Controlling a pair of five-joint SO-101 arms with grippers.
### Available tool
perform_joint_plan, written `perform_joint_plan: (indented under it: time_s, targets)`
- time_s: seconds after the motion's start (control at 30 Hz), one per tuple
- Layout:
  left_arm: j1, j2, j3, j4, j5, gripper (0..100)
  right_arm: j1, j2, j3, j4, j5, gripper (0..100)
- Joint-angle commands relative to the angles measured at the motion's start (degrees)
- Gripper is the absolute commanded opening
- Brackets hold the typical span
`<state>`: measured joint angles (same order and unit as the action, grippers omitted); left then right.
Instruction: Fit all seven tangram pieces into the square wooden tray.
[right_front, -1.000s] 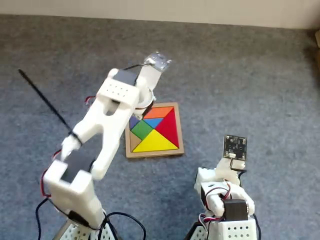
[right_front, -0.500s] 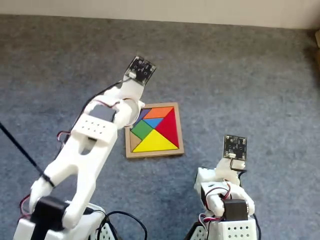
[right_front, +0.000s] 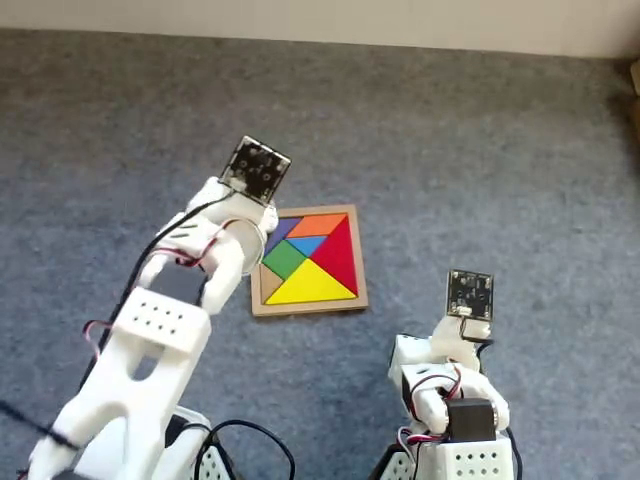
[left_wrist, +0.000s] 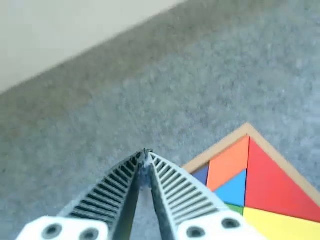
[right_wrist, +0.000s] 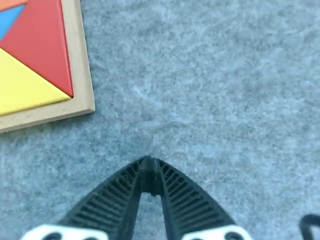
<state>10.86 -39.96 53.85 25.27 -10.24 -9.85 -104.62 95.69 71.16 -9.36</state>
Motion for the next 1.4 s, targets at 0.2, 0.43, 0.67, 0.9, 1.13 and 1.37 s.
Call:
perform_joint_plan:
  time_s: [0.2, 0.43, 0.67, 0.9, 1.13, 1.37]
  targets:
    - [-5.4, -20.0, 10.0, 2.4, 0.4, 1, 0.6, -0.7, 6.8, 0.4, -0.6, 0.5]
    - [-10.4, -35.2, 20.5, 8.7, 0.4, 1, 0.6, -0.7, 6.8, 0.0, -0.6, 0.5]
    - [-15.5, -49.2, 27.7, 19.5, 0.4, 1, 0.6, -0.7, 6.8, 0.0, -0.6, 0.5]
    - [-23.4, -64.7, 39.7, 26.5, 0.3, 1, 0.6, -0.7, 6.8, 0.0, -0.6, 0.5]
    - [-24.2, -63.4, 43.3, 27.8, 0.4, 1, 0.6, -0.7, 6.8, 0.0, -0.4, 0.5]
    - [-24.3, -63.8, 43.3, 45.7, 0.2, 1, 0.6, -0.7, 6.8, 0.2, -0.4, 0.5]
